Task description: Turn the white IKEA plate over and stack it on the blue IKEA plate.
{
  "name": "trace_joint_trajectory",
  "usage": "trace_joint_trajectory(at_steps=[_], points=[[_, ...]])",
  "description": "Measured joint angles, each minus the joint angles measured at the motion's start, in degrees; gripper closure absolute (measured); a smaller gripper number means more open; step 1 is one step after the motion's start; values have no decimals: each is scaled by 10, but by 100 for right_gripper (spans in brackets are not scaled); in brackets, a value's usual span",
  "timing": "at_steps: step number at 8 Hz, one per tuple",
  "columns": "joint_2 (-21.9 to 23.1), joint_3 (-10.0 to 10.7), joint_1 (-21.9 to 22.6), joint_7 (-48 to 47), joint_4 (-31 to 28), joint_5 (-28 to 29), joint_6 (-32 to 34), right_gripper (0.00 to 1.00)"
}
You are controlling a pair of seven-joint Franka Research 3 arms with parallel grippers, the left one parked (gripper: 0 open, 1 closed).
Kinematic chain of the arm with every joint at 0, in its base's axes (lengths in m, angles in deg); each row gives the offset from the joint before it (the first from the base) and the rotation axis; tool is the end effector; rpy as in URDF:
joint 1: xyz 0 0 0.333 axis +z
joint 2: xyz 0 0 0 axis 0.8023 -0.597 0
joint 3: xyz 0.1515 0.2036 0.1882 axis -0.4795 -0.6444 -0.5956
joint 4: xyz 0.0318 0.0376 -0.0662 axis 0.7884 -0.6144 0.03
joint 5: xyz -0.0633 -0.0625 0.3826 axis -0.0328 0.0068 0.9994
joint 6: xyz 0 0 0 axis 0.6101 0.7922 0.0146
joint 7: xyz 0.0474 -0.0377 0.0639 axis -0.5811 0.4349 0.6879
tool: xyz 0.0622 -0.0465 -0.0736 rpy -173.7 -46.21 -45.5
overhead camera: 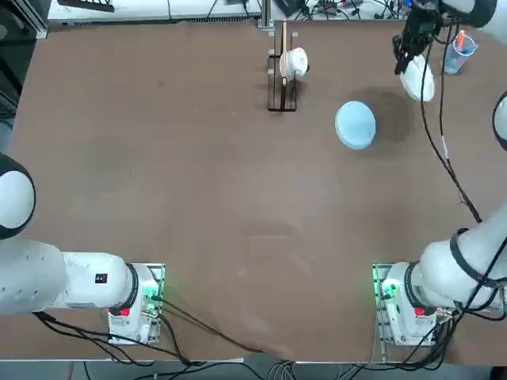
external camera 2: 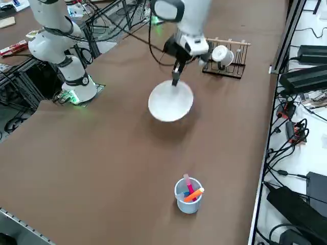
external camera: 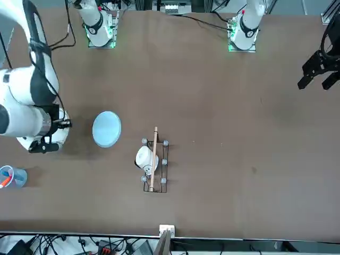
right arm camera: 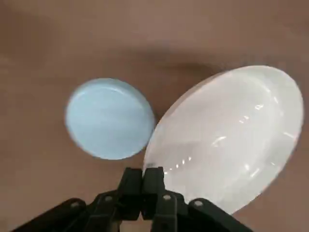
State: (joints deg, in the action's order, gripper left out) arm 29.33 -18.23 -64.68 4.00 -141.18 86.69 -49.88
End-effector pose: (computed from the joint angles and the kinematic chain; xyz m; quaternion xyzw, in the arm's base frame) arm 0.6455 0.0248 0.4081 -0.9898 -0.0355 0.1352 0.0256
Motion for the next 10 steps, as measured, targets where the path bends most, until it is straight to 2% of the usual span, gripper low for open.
trace_joint_trajectory(at_steps=[3, 6, 8, 10], points=[[2, -6, 0, 45, 41, 193, 78, 97], [7, -5, -17, 121, 43, 356, 123, 97], [5, -2, -52, 218, 13, 445, 148, 97], [-12, -1, -92, 341, -44, 517, 156, 97]])
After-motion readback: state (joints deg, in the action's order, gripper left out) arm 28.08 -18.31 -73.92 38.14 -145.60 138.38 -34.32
